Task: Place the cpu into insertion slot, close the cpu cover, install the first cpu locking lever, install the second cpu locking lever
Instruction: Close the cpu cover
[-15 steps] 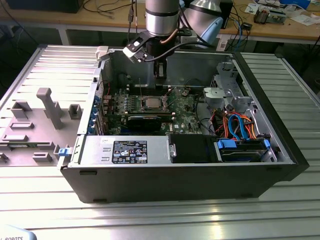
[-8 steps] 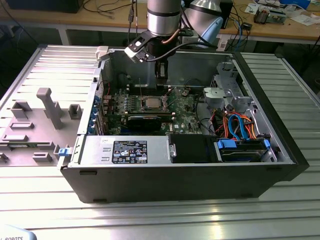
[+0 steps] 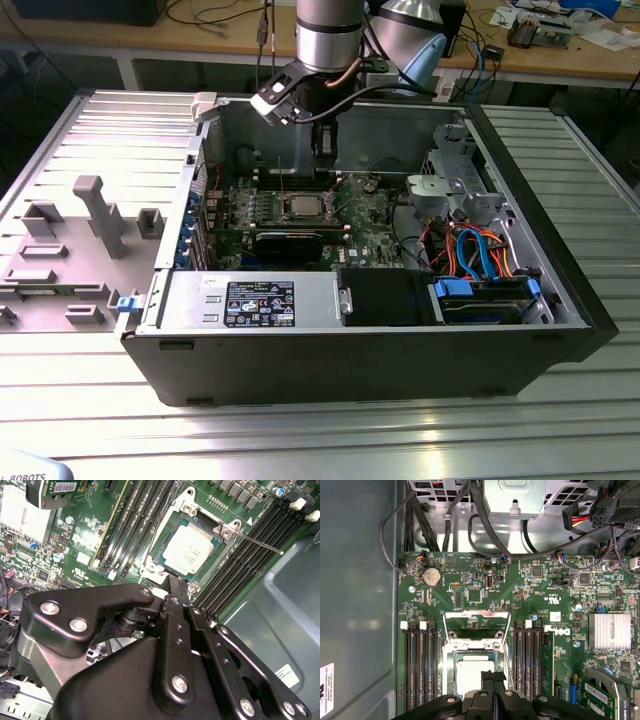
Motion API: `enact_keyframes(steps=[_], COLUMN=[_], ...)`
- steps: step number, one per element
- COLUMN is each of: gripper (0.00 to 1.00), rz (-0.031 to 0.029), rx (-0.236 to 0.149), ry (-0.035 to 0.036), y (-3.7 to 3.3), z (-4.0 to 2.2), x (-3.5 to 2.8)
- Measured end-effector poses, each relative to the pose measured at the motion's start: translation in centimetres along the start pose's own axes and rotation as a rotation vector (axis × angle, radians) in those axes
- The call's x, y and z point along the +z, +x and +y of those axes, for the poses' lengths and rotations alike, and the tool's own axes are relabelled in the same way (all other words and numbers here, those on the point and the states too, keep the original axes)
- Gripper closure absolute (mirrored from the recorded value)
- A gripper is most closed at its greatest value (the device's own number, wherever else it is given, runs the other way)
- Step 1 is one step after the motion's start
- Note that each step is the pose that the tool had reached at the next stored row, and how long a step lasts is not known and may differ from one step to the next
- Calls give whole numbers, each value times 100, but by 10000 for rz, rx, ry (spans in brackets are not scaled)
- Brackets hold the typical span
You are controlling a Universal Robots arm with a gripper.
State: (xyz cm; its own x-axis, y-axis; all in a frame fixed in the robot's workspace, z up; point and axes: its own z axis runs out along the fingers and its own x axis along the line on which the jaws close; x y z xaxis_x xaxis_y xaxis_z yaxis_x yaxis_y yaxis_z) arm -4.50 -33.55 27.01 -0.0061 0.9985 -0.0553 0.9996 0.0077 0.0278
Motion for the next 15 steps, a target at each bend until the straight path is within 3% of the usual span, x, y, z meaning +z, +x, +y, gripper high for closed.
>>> enact_keyframes(steps=[10,13,15], gripper=[89,89,89], rz=[-1,0,1], rx=[0,-1,-2], ry=[1,23,29], y=[0,-3,-3], z=[20,27,57], x=[0,-58,-57])
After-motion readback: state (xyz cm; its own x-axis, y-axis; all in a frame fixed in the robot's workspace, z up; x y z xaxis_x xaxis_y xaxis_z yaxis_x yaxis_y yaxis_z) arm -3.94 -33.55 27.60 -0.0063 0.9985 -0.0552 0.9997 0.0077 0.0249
